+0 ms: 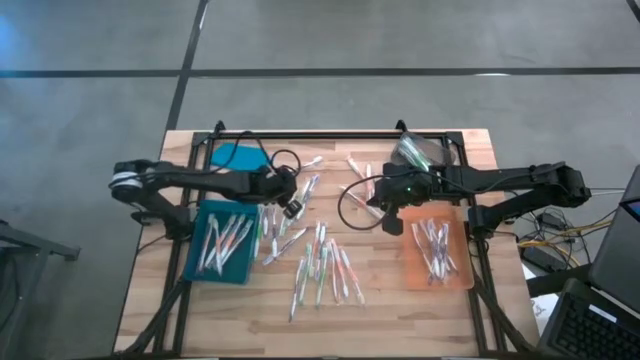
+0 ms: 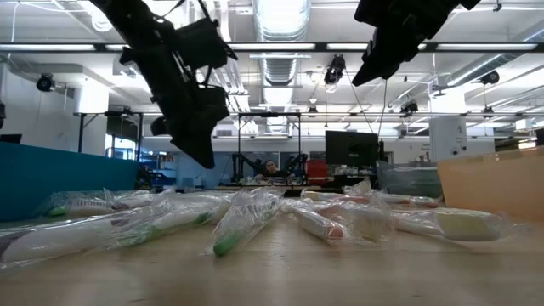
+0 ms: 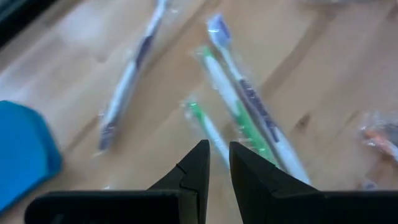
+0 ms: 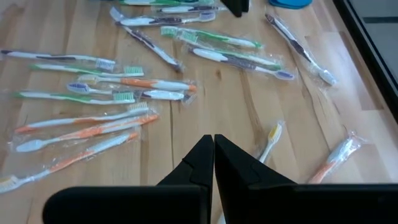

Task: Pick & Place Toothbrushes
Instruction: Put the green toothbrush into the black bin

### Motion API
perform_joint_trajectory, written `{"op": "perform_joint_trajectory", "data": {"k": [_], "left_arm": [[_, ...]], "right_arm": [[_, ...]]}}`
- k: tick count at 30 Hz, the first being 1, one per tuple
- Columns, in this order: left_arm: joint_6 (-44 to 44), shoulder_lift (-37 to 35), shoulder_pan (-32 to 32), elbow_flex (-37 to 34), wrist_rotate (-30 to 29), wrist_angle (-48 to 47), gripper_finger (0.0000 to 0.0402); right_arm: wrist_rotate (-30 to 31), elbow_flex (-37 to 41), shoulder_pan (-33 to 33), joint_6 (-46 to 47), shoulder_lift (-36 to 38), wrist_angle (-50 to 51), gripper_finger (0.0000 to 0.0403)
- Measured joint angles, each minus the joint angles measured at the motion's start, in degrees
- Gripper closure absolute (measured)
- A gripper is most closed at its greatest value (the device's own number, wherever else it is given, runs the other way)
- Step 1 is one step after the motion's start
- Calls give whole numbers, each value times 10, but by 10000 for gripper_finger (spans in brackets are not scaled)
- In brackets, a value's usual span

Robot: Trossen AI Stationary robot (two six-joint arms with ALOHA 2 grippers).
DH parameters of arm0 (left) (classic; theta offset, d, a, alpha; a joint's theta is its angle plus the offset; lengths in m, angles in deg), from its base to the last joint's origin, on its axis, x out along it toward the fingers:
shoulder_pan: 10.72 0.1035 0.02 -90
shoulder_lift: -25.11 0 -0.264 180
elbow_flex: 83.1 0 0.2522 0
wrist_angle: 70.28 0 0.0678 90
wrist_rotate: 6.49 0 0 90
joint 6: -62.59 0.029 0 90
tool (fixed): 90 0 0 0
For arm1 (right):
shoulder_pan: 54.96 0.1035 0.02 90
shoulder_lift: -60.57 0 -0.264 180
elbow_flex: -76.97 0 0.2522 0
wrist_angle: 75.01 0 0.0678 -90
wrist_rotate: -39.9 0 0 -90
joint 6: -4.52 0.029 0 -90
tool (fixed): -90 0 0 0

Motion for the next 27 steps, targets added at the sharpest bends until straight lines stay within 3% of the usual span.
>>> {"op": "perform_joint_trajectory", "data": {"k": [13, 27], "left_arm": [[9, 104, 0, 100, 17, -3, 335], [-33, 143, 13, 119, 40, -11, 335]], "right_arm": [[-1, 0, 0, 1, 0, 15, 394], [-1, 0, 0, 5, 0, 31, 394]]}}
